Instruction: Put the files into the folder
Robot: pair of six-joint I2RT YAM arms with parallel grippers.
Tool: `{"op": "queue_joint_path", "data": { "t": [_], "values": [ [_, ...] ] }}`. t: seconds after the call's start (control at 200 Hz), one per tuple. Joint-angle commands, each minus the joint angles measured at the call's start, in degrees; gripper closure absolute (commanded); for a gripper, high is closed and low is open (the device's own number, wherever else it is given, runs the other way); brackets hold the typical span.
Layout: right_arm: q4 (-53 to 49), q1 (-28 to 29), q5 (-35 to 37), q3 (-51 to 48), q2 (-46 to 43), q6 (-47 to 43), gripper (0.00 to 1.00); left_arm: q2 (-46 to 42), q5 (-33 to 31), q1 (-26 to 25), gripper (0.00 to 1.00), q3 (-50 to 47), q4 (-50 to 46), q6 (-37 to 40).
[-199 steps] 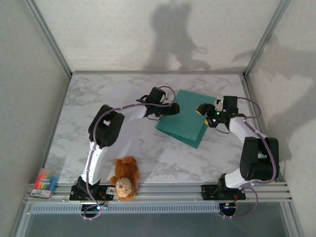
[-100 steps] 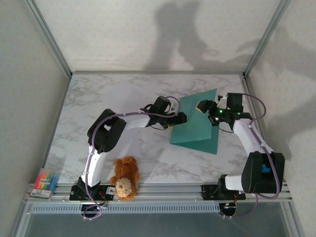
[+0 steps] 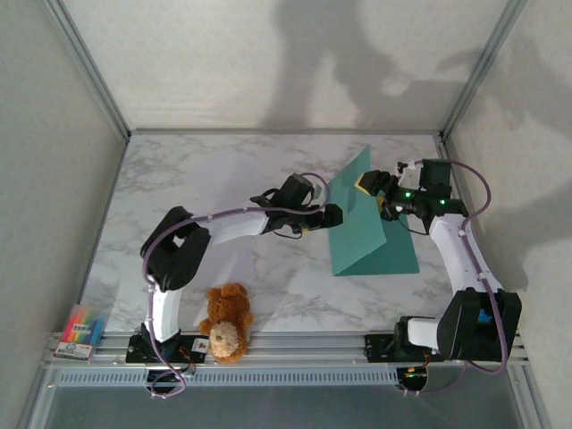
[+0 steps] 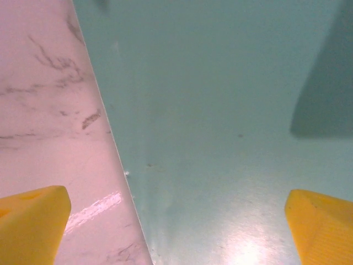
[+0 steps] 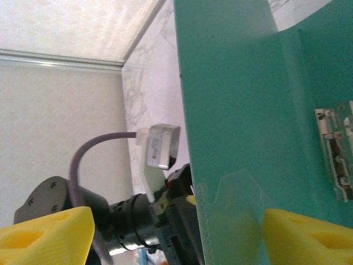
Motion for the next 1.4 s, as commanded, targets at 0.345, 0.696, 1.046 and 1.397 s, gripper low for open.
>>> {"op": "queue_joint_path", "data": {
  "t": [0.345, 0.696, 1.046, 1.397],
  "values": [
    [7.5, 6.14, -5.28, 4.59, 1.91, 8.17, 0.17, -18.45, -6.14, 2.41, 0.02, -7.91, -1.45, -0.87],
    [20.59, 14.37, -1.22, 1.87, 4.69, 17.92, 0.13, -26.41, 3.94, 8.02, 0.06, -14.93, 5.96, -6.34],
    [30.28, 22.74, 2.04, 1.06, 10.99, 24.82, 0.12, -27.64, 7.94, 9.92, 0.11, -16.83, 7.76, -6.65],
    [28.52, 22.94, 3.04, 2.07, 12.13, 24.12, 0.13, -25.85, 8.73, 12.73, 0.39, -19.61, 7.65, -6.72]
  ]
}}
